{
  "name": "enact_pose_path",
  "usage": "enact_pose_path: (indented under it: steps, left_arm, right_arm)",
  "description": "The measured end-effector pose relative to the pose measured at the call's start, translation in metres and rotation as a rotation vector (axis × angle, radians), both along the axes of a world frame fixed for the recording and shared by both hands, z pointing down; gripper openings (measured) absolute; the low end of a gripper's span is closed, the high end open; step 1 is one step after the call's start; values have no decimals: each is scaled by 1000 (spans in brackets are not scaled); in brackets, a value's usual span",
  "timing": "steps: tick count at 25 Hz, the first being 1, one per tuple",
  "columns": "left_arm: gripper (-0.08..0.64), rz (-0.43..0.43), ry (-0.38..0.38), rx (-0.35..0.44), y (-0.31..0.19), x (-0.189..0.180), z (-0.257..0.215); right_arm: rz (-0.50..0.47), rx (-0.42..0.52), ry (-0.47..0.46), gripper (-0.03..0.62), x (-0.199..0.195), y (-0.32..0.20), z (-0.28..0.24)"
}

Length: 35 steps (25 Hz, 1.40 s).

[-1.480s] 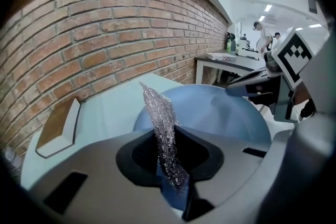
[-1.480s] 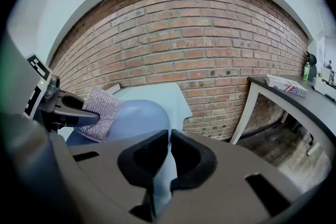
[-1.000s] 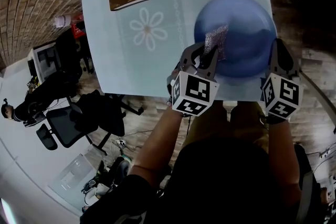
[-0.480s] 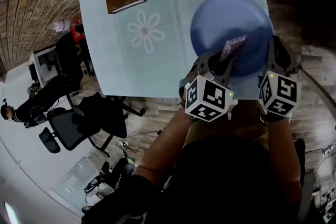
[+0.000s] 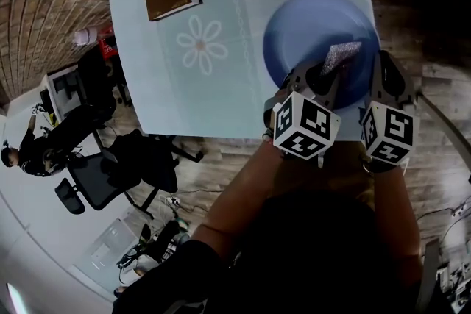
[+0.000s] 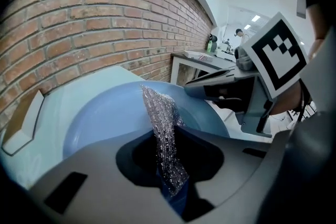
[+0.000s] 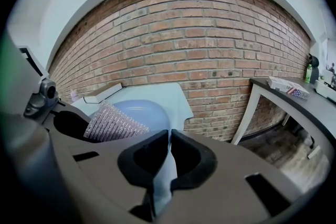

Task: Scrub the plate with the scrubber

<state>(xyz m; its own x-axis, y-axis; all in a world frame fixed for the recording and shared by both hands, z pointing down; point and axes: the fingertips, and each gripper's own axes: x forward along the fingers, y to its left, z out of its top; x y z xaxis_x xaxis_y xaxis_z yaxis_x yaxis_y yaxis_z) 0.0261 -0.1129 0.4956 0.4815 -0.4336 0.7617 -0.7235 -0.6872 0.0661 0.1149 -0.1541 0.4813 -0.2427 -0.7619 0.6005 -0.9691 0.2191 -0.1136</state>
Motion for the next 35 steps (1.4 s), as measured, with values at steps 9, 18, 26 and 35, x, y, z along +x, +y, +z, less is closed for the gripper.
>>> enact_pose_path:
  steps: [9,18,26,35]
  left_arm:
    - [80,-19,20,22,-35,4,2]
    - [80,-114,-12,23,-62,-30,4]
    - [80,-184,-158,21,-61,-67,3]
    - [80,-162,-243,-56,-19,-88,2]
  right_arm:
    - [-12,-1,6,44,0,0,-2]
    - [-23,4,22,44,-1,0,-1]
    - [-19,11,34,44,-1,-1,0]
    - [-26,11,39,44,-2,1,0]
